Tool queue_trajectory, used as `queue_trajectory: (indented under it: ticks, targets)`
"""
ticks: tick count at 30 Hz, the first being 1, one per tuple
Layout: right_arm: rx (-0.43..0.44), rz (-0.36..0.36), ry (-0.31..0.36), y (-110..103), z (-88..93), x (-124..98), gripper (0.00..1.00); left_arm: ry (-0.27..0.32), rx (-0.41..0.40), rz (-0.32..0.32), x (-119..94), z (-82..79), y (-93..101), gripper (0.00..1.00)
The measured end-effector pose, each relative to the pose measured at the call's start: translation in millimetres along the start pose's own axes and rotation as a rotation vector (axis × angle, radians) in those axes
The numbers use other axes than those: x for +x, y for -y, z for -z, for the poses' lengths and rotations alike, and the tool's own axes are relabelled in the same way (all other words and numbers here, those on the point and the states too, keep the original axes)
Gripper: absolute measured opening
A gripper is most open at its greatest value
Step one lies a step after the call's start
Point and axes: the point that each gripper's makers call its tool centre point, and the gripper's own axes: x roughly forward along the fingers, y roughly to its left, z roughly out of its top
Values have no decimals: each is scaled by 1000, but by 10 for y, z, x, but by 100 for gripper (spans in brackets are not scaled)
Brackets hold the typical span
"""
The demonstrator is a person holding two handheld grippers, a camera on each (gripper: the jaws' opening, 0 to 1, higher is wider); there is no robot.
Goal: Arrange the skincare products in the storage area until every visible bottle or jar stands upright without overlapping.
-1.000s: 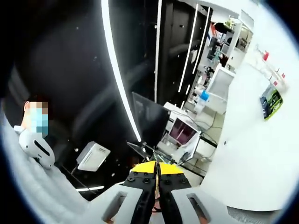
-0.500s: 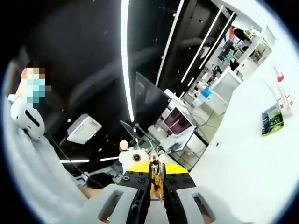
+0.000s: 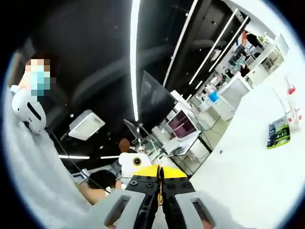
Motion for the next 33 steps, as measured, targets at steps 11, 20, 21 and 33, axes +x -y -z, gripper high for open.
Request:
queue_trajectory:
  ticks: [11, 20, 21, 33]
  targets:
    - [82, 44, -2, 124, -40, -41, 9, 31, -41, -25, -37, -68, -81, 0]
    - [-184, 231, -132, 320, 28, -316, 32, 61, -69, -42, -55, -123, -131, 0]
    - [-189, 247, -145, 345, 53, -338, 37, 62, -71, -39, -55, -124, -127, 0]
    - [-558, 508, -395, 710, 342, -675, 45, 67, -118, -50, -55, -142, -189, 0]
